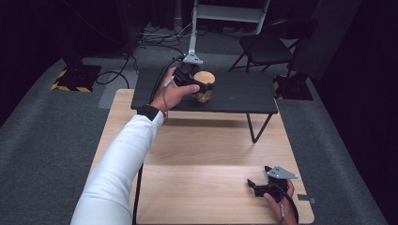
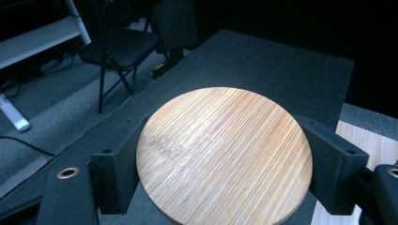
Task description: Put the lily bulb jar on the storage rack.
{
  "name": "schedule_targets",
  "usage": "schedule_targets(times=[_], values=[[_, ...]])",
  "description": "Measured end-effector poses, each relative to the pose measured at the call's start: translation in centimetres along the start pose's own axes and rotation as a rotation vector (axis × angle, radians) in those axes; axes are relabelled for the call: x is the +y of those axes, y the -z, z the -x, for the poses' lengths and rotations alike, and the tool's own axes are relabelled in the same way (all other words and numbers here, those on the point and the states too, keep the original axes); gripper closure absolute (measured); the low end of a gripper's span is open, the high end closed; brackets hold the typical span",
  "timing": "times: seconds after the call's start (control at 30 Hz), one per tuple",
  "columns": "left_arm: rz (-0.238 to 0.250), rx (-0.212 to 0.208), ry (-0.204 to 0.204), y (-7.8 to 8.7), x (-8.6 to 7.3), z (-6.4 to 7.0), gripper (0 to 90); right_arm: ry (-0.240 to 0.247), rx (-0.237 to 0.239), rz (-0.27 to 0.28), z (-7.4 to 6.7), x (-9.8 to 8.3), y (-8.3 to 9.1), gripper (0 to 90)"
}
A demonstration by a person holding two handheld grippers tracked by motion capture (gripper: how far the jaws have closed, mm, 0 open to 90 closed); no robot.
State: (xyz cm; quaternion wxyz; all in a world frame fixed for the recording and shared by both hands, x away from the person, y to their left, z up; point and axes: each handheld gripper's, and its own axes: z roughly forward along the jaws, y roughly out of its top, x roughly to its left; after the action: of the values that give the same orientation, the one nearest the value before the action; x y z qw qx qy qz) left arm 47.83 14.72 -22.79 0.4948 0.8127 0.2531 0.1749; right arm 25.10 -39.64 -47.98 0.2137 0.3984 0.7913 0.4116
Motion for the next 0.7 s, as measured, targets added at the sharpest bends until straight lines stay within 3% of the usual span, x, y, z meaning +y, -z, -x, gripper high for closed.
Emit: schedule_targets(times=[0.23,0.3,0.4,0.5,0.6,0.7], values=[[0.020,-0.020,0.044,-0.2,-0.7,-0.4,22.1,0.000,0.000,0.000,0.0,0.0,0.0,0.0],[0.030,-0.026,0.059,-0.2,-0.9,-0.5,10.4,0.000,0.000,0.000,0.0,0.0,0.0,0.0],[0.038,-0.033,0.058,0.2,-0.9,-0.4,7.4,-0.001,0.000,0.000,0.0,0.0,0.0,0.0],[0.044,-0.009,0.049,1.3,-1.0,-0.2,4.4,0.000,0.000,0.000,0.0,0.0,0.0,0.0],[0.066,-0.020,0.065,2.9,-1.6,-0.3,0.9,0.000,0.000,0.000,0.0,0.0,0.0,0.0],[0.072,-0.010,0.047,4.7,-2.0,0.2,0.4,0.000,0.000,0.000,0.0,0.0,0.0,0.0]])
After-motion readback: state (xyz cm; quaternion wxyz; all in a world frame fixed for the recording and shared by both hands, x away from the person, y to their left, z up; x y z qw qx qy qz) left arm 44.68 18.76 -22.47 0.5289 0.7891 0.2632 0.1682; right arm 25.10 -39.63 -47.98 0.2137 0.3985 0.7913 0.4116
